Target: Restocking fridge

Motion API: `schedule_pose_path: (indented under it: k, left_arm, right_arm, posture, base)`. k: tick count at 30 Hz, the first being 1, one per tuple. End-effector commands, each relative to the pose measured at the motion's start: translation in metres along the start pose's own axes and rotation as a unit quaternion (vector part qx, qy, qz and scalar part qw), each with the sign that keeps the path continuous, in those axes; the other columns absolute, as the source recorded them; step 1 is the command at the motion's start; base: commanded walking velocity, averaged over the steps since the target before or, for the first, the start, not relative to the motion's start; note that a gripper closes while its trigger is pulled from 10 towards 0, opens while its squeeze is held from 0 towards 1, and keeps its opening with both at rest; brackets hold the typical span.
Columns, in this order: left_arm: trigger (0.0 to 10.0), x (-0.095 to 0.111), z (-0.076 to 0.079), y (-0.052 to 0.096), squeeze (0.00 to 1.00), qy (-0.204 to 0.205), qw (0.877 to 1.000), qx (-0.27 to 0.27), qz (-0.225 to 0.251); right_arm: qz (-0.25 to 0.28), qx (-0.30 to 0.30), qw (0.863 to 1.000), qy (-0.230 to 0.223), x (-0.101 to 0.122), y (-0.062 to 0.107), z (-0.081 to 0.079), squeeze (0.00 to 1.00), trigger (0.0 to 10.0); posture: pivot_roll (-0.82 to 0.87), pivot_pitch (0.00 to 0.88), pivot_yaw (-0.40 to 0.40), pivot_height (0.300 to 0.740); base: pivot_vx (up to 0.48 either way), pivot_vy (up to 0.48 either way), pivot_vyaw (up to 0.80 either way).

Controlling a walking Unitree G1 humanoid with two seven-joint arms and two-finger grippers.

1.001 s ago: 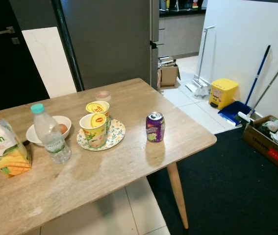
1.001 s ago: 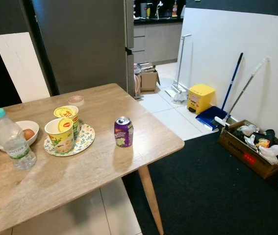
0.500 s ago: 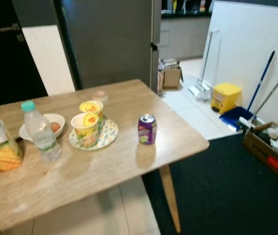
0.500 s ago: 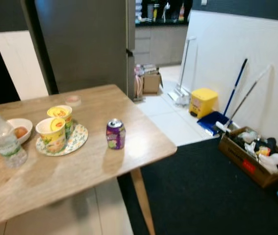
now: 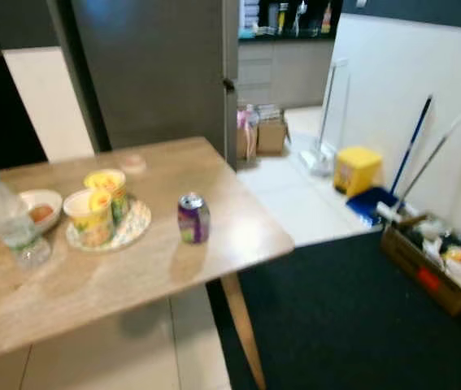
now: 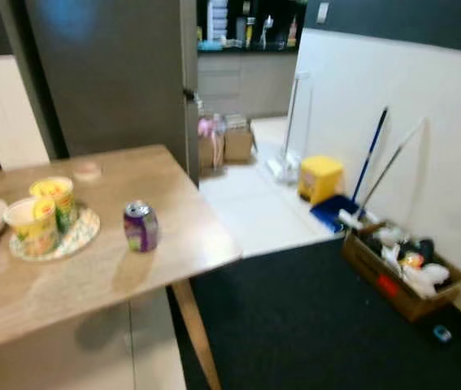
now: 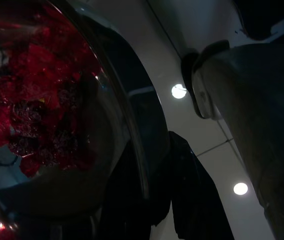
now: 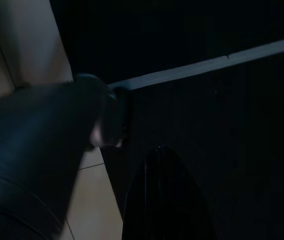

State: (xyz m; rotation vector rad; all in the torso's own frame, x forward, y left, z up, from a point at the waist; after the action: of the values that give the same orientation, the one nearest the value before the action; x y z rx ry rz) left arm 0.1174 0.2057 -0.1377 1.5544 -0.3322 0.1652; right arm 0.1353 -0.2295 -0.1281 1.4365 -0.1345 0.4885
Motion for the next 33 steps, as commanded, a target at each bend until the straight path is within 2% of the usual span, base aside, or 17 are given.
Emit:
schedule_pose_path:
  k: [1,19,33]
  left_arm:
    - [10.0,-0.0069,0.0167,-0.0017,0.0,-0.003,1.0,-0.025,-0.011]
    - [10.0,-0.0063,0.0138,-0.0014,0.0,-0.01,1.0,-0.022,-0.011]
    - [10.0,-0.0073,0.0185,-0.0019,0.0,-0.015,0.999,-0.028,-0.013]
  right_arm:
    - [0.003,-0.004,1.0,0.004,0.0026,0.0001,0.0038,0.0,10.0]
    - [0.005,-0.007,1.0,0.007,0.005,0.0001,0.006,0.0,10.0]
    - [0.004,-0.008,1.0,0.006,0.0039,0.0003,0.0064,0.0,10.0]
  posture:
    - [-0.06,0.0,0.02,0.74]
    - [-0.06,0.0,0.022,0.74]
    - [-0.06,0.0,0.021,0.74]
  base:
    - [0.0,-0.461,0.0]
    - [0.0,-0.462,0.0]
    - [0.0,-0.465,0.0]
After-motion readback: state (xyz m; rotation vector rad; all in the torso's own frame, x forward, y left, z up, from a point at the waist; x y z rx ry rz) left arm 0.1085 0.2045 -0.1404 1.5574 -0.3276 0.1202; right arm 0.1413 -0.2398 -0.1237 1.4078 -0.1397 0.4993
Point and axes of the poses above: a point about 5 cm out from each wrist's last joint towards the gripper, its own y axis pointing back from the gripper into the wrist, its own x axis along the axis of the wrist's last joint, z = x × y, the point moved 3 cm from there along -y, pointing out of the wrist towards the gripper, and after that the axes turned 11 degrees about y, right-handed, at the moved point
